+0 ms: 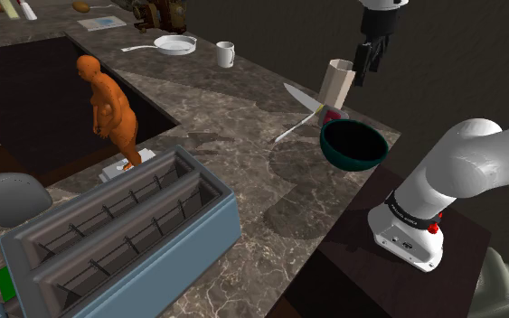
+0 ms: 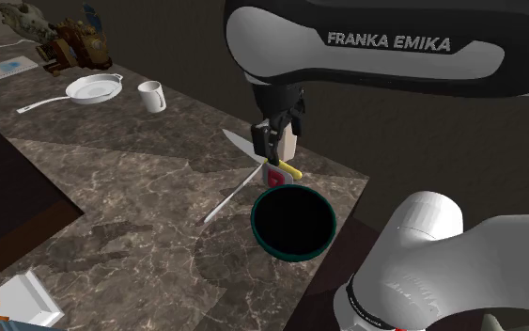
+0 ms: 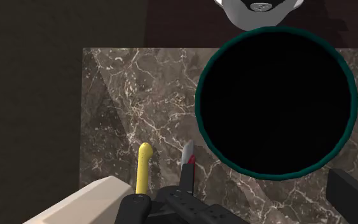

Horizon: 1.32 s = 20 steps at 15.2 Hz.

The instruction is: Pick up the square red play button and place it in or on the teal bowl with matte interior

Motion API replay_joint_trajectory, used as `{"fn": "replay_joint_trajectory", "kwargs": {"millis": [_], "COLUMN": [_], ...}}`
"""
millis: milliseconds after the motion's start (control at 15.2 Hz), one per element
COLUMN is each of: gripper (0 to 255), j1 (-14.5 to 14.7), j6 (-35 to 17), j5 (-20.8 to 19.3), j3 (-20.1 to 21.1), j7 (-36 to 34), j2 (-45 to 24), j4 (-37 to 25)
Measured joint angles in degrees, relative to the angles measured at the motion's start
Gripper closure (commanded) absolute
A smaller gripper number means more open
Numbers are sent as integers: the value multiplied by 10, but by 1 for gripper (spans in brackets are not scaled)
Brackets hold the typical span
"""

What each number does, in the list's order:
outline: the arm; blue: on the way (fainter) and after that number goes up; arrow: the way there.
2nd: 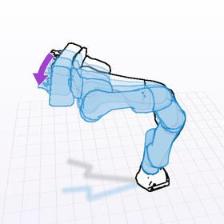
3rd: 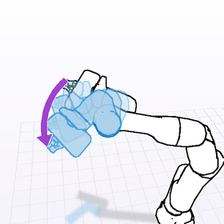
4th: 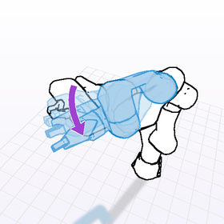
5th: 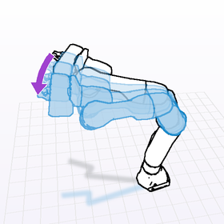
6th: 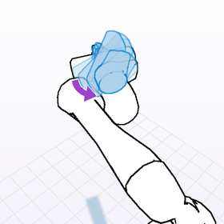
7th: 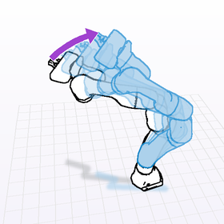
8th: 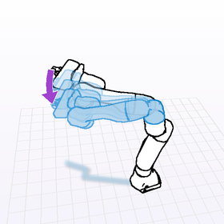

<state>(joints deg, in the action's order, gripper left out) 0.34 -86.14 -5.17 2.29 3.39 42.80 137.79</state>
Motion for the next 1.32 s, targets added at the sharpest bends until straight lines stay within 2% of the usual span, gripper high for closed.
{"fn": "replay_joint_trajectory", "kwargs": {"millis": [132, 396, 726, 1122, 1320], "gripper": [0, 0, 0, 0, 0], "j1": [-1, -10, -19, -29, -29], "j6": [-6, -72, -162, -250, -276], "j5": [-1, -4, -3, 10, 12], "j3": [-4, -28, -60, -96, -99], "j7": [3, 17, 39, 76, 79], "j2": [-5, -53, -145, -265, -277], "j4": [2, 25, 29, 5, 20]}}
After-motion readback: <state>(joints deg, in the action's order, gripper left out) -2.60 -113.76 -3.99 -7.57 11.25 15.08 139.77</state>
